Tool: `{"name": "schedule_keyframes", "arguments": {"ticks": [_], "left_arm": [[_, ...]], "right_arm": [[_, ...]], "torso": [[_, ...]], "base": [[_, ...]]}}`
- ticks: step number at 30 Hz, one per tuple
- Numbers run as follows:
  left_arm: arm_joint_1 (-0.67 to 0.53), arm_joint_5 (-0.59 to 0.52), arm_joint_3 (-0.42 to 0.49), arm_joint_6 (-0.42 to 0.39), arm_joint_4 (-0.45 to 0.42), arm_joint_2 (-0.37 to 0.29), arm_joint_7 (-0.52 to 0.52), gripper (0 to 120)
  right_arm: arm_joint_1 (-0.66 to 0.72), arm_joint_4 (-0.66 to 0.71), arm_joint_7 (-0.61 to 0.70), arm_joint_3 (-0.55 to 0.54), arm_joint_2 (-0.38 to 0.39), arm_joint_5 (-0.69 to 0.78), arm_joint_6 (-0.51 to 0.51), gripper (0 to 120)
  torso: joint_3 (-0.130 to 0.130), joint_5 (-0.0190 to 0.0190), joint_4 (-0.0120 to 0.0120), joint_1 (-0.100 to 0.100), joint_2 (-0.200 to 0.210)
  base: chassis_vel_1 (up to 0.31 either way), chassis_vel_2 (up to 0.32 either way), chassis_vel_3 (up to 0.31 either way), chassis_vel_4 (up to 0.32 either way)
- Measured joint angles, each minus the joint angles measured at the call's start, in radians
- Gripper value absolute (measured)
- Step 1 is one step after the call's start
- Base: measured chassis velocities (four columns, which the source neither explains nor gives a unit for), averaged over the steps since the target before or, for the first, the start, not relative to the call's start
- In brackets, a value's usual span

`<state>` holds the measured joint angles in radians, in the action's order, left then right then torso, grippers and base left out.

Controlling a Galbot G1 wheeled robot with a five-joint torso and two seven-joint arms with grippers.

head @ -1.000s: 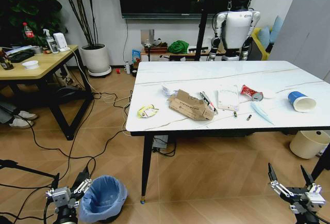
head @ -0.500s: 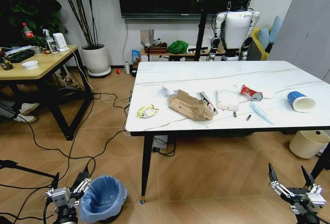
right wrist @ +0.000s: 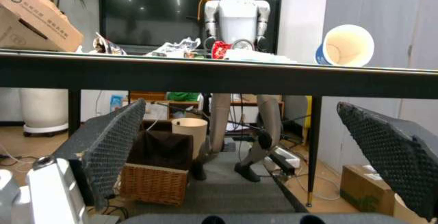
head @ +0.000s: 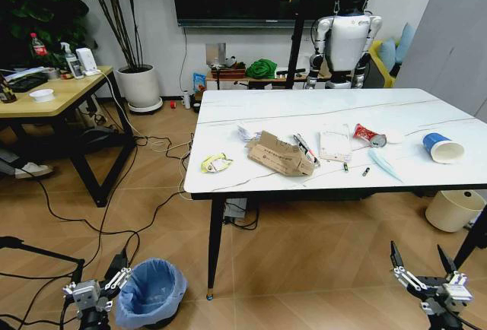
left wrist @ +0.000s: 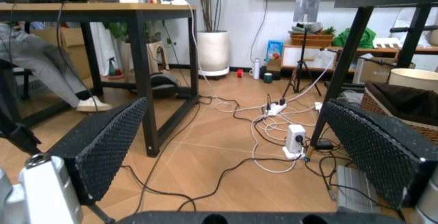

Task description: Pick up the trash bin and place the trash from the table into it.

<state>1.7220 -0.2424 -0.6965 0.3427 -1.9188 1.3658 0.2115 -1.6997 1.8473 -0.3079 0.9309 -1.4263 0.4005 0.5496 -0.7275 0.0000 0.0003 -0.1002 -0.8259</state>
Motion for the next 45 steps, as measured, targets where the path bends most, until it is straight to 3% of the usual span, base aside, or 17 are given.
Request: {"name": "schedule_keyframes", "arguments": {"ticks": [21,45], "left_arm": [[-0.012,-0.003,0.013,0.013,0.012,0.036,0.001,100],[0.006,0.032,-0.066,0.052,0.003,0.069,-0.01,100]], "right_arm": [[-0.007,-0.004,0.0,0.009,0.025,0.015,0.004,100],[-0.027,0.003,-0.002,0.01,0.066,0.027,0.0,100]], "torso": [[0.02,0.0003,0.0,0.023,0.044],[0.019,0.0,0.0,0.023,0.042]], "base": [[-0.024,-0.027,-0.023,-0.019],[-0.011,-0.012,-0.011,-0.011]]}}
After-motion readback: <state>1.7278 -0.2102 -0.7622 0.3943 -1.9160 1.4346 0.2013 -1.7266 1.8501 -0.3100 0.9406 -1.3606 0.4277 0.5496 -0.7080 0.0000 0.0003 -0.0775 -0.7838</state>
